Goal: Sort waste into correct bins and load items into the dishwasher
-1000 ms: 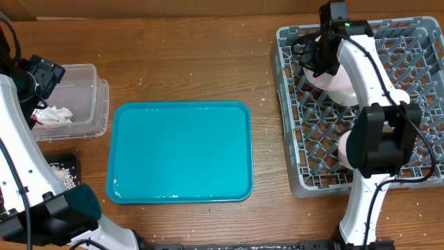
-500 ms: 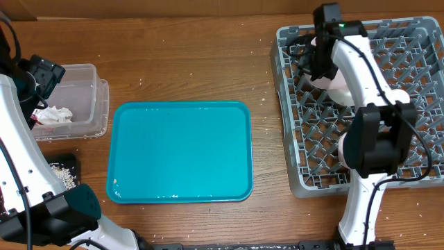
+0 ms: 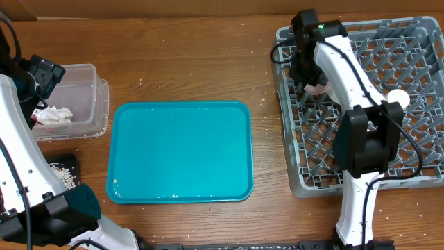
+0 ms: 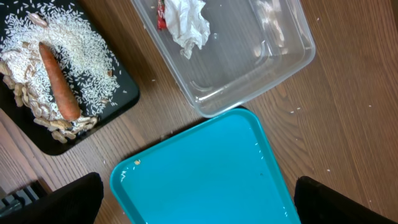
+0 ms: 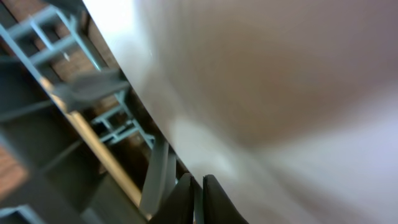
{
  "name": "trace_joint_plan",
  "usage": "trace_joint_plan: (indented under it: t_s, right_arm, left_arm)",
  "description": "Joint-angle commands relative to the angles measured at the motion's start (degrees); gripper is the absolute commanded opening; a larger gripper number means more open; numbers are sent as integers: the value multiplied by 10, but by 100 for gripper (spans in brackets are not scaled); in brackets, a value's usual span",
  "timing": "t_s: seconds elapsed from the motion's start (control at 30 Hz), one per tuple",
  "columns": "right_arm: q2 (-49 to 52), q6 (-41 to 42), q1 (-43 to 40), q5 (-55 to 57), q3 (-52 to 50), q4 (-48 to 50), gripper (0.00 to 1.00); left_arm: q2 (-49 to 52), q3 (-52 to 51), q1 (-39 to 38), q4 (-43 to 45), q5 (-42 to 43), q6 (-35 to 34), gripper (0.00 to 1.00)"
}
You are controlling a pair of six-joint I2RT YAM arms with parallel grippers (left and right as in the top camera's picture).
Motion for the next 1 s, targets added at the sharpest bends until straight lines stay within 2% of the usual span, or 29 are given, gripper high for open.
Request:
trace_joint_plan:
  t_s: [0.0, 0.07, 0.1, 0.13, 0.2, 0.27, 0.3, 0.33, 0.5, 0.77, 0.97]
  right_arm:
    - [-87, 1, 7, -50, 101, -39, 19]
    - [-121, -2, 7, -56, 148, -80, 32]
    - [-140, -2, 7, -56, 170, -103, 44]
    - [-158, -3, 7, -56, 187, -121, 50]
    - [-196, -15, 7, -56, 209, -153, 77]
    - [-246, -14, 7, -56, 214, -189, 86]
    - [-266, -14, 7, -56, 214, -206, 97]
    - [-284, -22, 7, -59, 211, -207, 100]
    - [-388, -31, 8, -78, 147, -207, 100]
    - [-561, 23, 8, -82, -122, -206, 100]
    - [-626, 22, 8, -113, -293, -206, 100]
  left_arm:
    - [3, 0, -5, -1, -7, -3, 100]
    - [3, 0, -5, -1, -7, -3, 100]
    - [3, 0, -5, -1, -7, -3, 100]
    - [3, 0, -5, -1, -7, -3, 100]
    - [3, 0, -5, -1, -7, -3, 100]
    - [3, 0, -5, -1, -7, -3, 100]
    - [3, 0, -5, -1, -7, -3, 100]
    - [3, 0, -5, -1, -7, -3, 100]
    - [3, 0, -5, -1, -7, -3, 100]
    - [3, 0, -5, -1, -7, -3, 100]
    - [3, 0, -5, -1, -7, -3, 100]
